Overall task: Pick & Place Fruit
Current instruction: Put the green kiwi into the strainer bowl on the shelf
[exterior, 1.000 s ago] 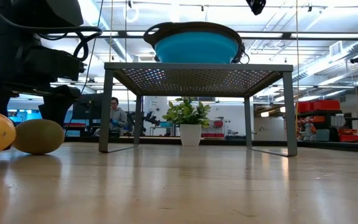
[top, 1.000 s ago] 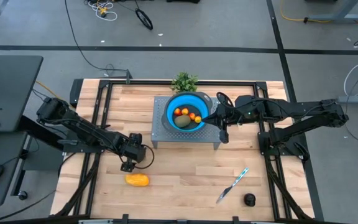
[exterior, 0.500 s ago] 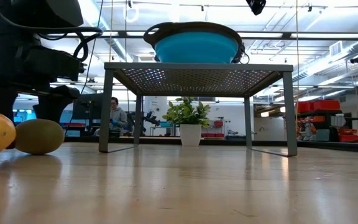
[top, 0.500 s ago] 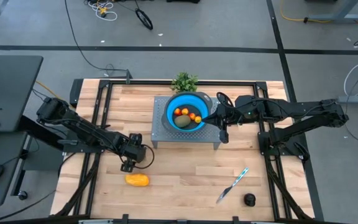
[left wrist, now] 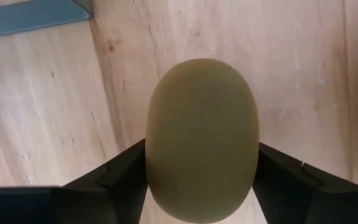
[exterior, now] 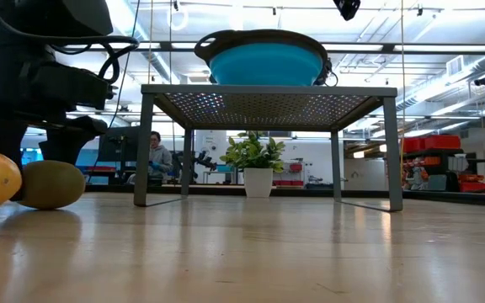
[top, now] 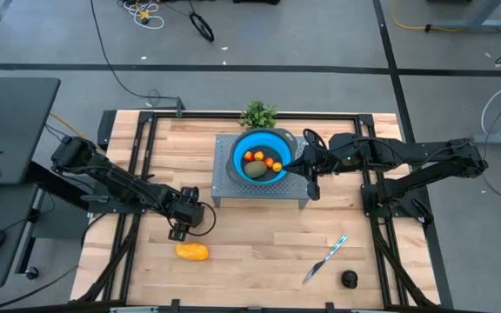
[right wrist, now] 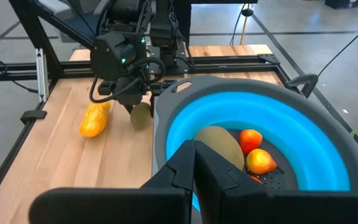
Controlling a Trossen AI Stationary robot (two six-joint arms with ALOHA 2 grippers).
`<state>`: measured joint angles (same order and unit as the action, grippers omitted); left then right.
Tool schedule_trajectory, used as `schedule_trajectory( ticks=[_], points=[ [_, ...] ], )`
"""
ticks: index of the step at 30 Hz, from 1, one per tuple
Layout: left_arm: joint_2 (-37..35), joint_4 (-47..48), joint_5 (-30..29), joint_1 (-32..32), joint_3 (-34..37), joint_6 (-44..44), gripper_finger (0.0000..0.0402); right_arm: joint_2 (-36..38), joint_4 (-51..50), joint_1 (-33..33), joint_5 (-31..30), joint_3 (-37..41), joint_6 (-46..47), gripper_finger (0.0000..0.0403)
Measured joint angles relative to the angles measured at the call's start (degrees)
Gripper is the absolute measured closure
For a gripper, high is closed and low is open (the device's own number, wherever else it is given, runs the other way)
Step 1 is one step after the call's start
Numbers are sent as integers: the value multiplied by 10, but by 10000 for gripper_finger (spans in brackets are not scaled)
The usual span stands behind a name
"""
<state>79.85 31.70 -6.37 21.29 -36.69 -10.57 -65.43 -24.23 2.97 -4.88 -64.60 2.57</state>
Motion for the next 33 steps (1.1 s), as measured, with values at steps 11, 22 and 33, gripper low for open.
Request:
schedule_trajectory(
  ticks=[11,22,33],
  points=[
    [0,-2,0,0,0,0,161,0,0,0,0,0,0,390],
    [0,-2,15,0,0,3,164,0,0,0,0,0,0,390],
    [0,33,45,0,-52,6,165,0,0,0,0,0,0,390]
  ],
)
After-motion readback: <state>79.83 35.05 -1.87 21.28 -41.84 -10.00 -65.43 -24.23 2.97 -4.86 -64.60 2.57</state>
